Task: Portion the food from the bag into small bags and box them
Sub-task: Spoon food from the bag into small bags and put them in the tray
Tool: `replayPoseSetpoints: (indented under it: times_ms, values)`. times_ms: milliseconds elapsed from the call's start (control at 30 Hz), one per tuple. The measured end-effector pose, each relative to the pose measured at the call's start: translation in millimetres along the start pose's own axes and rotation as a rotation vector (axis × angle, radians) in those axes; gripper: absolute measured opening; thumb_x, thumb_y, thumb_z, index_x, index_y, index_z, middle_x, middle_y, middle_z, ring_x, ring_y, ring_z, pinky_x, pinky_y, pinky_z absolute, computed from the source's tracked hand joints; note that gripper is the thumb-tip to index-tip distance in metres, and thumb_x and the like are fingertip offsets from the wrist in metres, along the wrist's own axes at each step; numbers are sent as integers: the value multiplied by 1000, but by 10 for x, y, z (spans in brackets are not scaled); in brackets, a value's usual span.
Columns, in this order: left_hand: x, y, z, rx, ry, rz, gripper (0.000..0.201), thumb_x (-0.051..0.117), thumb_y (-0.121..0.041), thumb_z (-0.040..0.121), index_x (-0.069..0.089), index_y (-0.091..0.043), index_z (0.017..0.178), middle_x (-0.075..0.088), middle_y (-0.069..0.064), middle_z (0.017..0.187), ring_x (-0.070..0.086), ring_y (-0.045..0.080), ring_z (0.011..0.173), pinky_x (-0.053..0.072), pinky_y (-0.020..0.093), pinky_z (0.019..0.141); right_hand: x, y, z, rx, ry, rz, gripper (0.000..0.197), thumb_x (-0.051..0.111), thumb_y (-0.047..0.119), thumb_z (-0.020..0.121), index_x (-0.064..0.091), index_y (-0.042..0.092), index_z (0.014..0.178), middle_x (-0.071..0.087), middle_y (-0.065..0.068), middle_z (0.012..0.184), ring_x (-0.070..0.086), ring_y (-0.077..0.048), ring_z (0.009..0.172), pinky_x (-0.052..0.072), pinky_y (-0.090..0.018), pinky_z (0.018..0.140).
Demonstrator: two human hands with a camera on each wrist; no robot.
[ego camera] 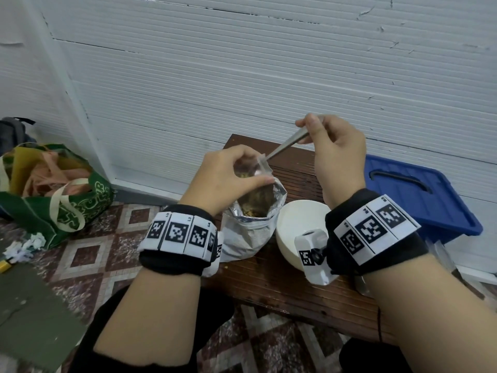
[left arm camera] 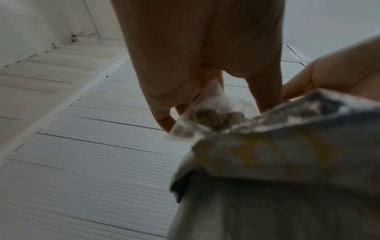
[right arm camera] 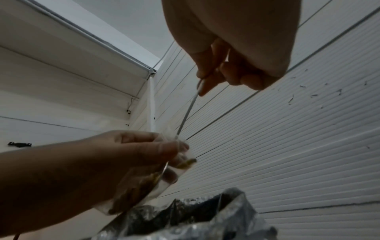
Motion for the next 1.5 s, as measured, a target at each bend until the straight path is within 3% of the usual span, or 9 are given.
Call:
replayPoseSetpoints:
  times_ms: [267,433,633,733,833,1000,1200,1333,1500]
  values:
    - [-167,127,2,-95,-151,-91,33,81,-40,69,65,-27,94,64,-15,86,59,-9,73,50,11,70,-237,225,41,-235,-198,163,19,51,14,97,67,10,89,67,7,84,60,-1,72,49,-18,72]
    - [-265,203,-12,-155,-142,-127,35,81,-43,66,65,-28,93,68,-10,89,62,-3,79,49,7,66,-364,107,47,-183,-305,98,24,49,20,98,62,28,79,64,12,78,57,-6,71,50,-23,69]
    - [-169,196,-21,-177,-4,-156,30,81,-41,66,65,-29,89,69,-13,88,63,-6,81,47,11,72,-43,-139,-172,-208,82,-208,17,55,21,96,71,18,89,61,15,71,53,5,62,36,-10,60]
    - [-152,196,-28,-170,6,-151,26,82,-36,68,61,-34,83,66,-18,82,59,-15,71,43,5,66,158,-256,-337,-416,267,-416,24,53,28,94,72,14,90,64,0,72,55,-15,68,41,-31,66]
    - [-148,201,-26,-170,12,-136,26,82,-36,68,61,-34,84,66,-17,83,59,-10,74,44,9,70,305,-395,-470,-529,406,-581,34,46,34,92,71,12,83,60,-4,64,55,-27,64,42,-36,63]
    - [-143,229,-13,-177,13,-120,31,83,-39,67,66,-31,92,69,-13,87,63,-5,81,47,14,74,290,-547,-472,-209,442,-437,25,55,24,94,70,10,81,66,0,68,60,-18,69,47,-34,67]
    - [-156,203,-34,-186,13,-114,29,81,-41,68,62,-34,89,66,-17,89,60,-3,86,45,15,74,98,-521,-366,82,175,-248,24,54,20,96,70,14,78,67,-5,70,55,-17,64,40,-14,57]
    - [-230,140,-51,-163,-26,-122,26,80,-41,69,60,-35,85,64,-17,86,58,-6,81,44,11,70,-43,-539,-279,178,-4,-228,26,52,23,97,69,14,80,59,4,63,44,-2,50,34,-10,48]
    - [-275,138,-61,-153,1,-86,32,84,-38,64,58,-36,84,63,-16,83,56,-5,75,44,7,66,-178,-570,-191,286,-144,-202,28,49,23,98,69,14,81,60,5,63,49,2,50,35,-15,55]
Point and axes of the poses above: each hand's wrist, its own z-axis towards the middle knuckle, its own x-axis out of the palm, y = z × x, the point moved 4 cm from there along z, towards the middle knuckle
